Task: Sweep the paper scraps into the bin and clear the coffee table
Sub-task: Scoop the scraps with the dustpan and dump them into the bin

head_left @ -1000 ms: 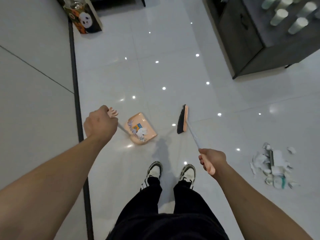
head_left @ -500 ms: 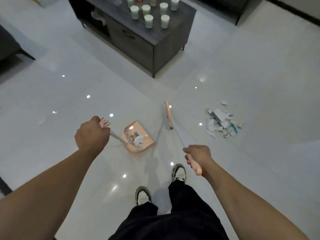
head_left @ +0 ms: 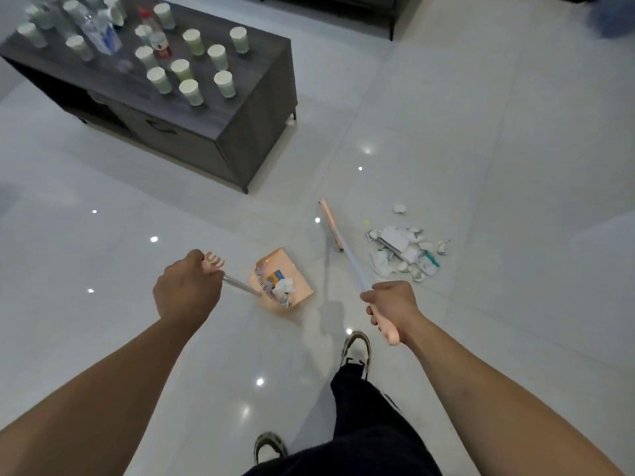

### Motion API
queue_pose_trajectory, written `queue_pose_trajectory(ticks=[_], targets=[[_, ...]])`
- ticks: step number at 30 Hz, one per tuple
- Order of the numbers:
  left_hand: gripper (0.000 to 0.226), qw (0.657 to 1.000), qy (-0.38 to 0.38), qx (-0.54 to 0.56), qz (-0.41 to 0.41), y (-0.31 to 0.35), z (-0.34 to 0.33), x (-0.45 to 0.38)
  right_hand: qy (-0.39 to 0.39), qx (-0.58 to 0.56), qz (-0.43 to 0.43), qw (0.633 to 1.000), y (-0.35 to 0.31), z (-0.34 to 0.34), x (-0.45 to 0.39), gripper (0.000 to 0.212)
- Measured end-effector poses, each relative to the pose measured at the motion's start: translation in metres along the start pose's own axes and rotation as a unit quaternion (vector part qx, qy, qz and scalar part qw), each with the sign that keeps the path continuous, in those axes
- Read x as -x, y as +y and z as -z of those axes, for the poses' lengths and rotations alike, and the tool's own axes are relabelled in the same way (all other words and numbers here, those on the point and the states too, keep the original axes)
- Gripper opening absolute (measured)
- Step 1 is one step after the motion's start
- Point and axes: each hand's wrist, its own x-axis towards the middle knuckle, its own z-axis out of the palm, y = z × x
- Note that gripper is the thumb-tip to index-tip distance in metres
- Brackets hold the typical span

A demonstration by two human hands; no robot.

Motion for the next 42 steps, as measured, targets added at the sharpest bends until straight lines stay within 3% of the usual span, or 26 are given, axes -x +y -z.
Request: queue_pose_trajectory(ticks=[2, 3, 4, 5, 14, 21, 30, 32, 36, 40, 42], targets=[[0.012, 1.0, 0.006, -0.017, -0.025, 0.036, -0.001, -0.024, 0.025, -0.011, 0.015, 1.0, -0.025, 0.03, -0.018, 0.04], [0.012, 0.999, 0.009, -0.025, -0.039, 0.052, -0.001, -0.036, 0.037, -0.021, 0.012, 0.999, -0.034, 0.045, -0.029, 0.057], [0.013, 0.998, 0.011, -0.031, -0.052, 0.068, -0.001, -0.049, 0.062, -0.022, 0.022, 0.998, -0.045, 0.057, -0.037, 0.023], [0.014, 0.997, 0.011, -0.036, -0.063, 0.083, 0.0, -0.061, 0.083, -0.037, 0.024, 0.996, -0.053, 0.069, -0.043, 0.032], [0.02, 0.98, 0.027, -0.057, -0.186, 0.219, -0.007, -0.168, 0.236, -0.066, -0.05, 0.968, -0.076, 0.145, -0.101, 0.016], [0.025, 0.952, -0.007, -0.083, -0.294, 0.294, -0.031, -0.275, 0.311, -0.115, -0.145, 0.932, -0.071, 0.14, -0.14, 0.018], [0.018, 0.881, -0.102, -0.122, -0.445, 0.377, -0.062, -0.413, 0.295, -0.198, -0.217, 0.909, -0.137, 0.049, -0.178, 0.003], [0.014, 0.869, -0.116, -0.125, -0.465, 0.389, -0.065, -0.429, 0.272, -0.181, -0.217, 0.92, -0.159, 0.026, -0.185, 0.014], [0.006, 0.854, -0.14, -0.14, -0.481, 0.415, -0.069, -0.453, 0.237, -0.152, -0.199, 0.939, -0.195, -0.018, -0.197, 0.025], [0.005, 0.847, -0.157, -0.153, -0.484, 0.435, -0.072, -0.457, 0.209, -0.181, -0.19, 0.942, -0.218, -0.043, -0.203, 0.008], [0.007, 0.846, -0.157, -0.153, -0.486, 0.436, -0.075, -0.453, 0.189, -0.21, -0.186, 0.941, -0.227, -0.047, -0.197, 0.011]])
